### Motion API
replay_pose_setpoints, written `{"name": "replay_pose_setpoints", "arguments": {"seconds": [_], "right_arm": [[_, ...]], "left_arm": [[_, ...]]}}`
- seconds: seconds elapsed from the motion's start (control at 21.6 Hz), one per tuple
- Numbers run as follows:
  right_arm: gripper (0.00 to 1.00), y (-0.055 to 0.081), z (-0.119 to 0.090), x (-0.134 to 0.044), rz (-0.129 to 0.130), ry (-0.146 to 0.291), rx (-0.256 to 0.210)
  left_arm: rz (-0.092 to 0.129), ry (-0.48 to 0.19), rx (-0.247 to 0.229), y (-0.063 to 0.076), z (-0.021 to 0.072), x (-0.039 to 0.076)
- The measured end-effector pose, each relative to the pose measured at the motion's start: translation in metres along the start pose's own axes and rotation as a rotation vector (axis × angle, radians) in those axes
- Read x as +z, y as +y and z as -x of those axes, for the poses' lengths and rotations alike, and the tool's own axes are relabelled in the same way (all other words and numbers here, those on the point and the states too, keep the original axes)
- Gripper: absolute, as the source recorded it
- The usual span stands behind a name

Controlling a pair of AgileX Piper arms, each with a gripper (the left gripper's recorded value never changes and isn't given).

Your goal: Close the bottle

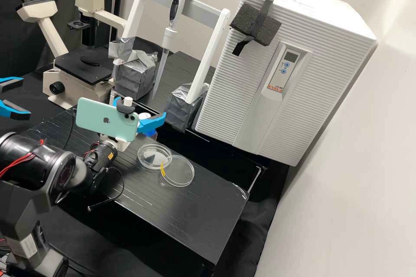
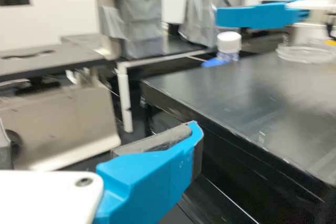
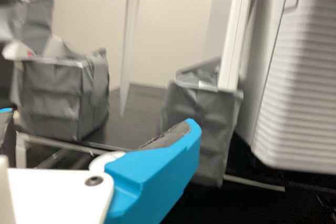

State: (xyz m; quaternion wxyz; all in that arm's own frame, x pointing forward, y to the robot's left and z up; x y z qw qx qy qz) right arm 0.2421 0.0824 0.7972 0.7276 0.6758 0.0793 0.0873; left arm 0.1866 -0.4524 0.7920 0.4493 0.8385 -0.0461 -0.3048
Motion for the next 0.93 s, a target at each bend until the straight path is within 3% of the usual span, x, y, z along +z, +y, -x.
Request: {"name": "replay_pose_setpoints", "arguments": {"seconds": [0.05,0.19,0.28,0.37,0.42,0.56,0.65,0.93], "right_arm": [[1.0,0.002,0.003,-0.005,0.008,0.022,0.018],[1.0,0.001,0.01,-0.015,0.043,0.054,0.044],[1.0,0.0,0.014,-0.02,0.059,0.053,0.056],[1.0,-0.003,0.019,-0.023,0.07,0.042,0.063],[1.0,-0.005,0.02,-0.024,0.079,0.036,0.063],[1.0,-0.008,0.023,-0.026,0.113,0.027,0.055],[1.0,-0.007,0.024,-0.026,0.113,0.027,0.06],[1.0,0.0,0.029,-0.024,0.046,0.063,0.07]], "left_arm": [[-0.005,0.014,0.014,0.001,0.0002,0.0],[-0.048,0.032,0.026,0.001,0.0012,0.0],[-0.063,0.029,0.022,0.0,0.0014,0.001],[-0.097,0.024,0.021,-0.001,0.0009,0.002],[-0.103,0.023,0.021,-0.001,0.0007,0.003],[-0.093,0.067,0.048,-0.003,0.0023,0.005],[-0.086,0.072,0.047,-0.003,0.002,0.004],[-0.057,0.121,0.068,-0.002,0.0029,-0.002]]}}
